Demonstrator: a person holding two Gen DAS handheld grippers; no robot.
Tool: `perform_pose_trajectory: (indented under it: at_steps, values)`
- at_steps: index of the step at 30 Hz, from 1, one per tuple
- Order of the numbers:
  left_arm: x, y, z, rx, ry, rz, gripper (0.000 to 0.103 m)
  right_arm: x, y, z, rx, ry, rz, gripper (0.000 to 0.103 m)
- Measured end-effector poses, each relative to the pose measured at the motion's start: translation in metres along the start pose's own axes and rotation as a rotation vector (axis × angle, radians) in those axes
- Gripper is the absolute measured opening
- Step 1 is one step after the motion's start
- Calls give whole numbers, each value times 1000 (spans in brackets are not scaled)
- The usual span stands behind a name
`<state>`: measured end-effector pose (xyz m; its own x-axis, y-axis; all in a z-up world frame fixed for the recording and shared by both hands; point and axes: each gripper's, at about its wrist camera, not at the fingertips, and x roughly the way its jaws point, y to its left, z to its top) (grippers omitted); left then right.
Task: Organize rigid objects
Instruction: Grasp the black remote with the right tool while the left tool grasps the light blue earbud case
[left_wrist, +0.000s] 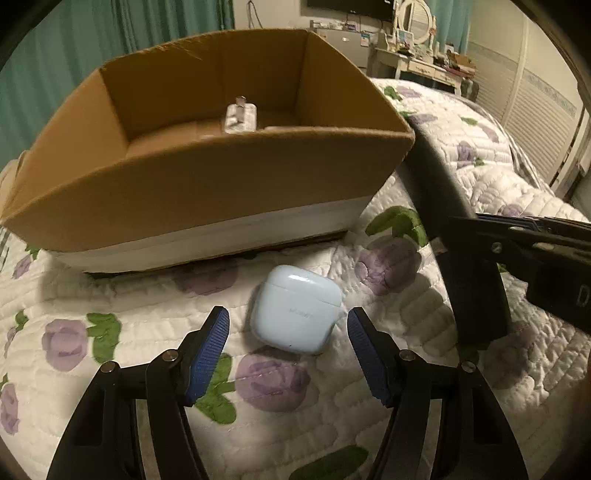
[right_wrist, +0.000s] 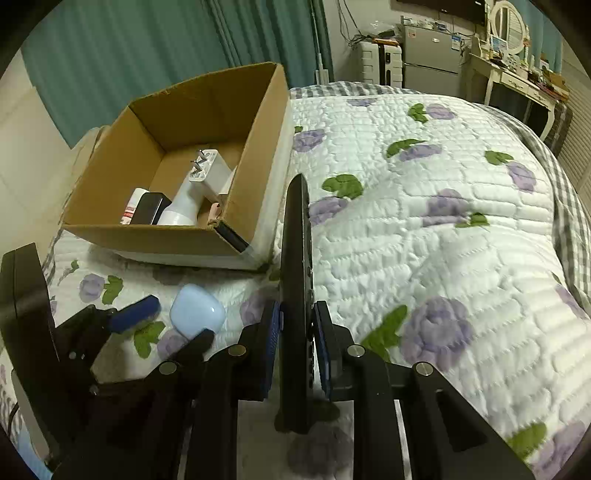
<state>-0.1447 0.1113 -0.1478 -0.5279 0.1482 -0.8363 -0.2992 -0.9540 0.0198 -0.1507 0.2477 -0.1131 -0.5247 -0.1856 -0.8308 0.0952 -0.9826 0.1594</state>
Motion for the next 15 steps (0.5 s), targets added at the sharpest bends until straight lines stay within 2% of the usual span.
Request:
perform_pose_trajectory:
  at_steps: [6, 7, 11, 15]
  values:
    - [10, -6, 0, 19, 15, -12, 65, 9, -1, -3, 15, -2, 0, 18]
    - [7, -6, -1, 21, 7, -18, 53, 9, -1, -3, 14, -4, -1, 18]
    - [-1, 0, 0, 12, -10, -36, 53, 3, 0, -2, 10, -18, -1, 18]
    - [-25, 2, 0, 8, -56, -36, 53, -16, 1, -4, 10, -50, -5, 18]
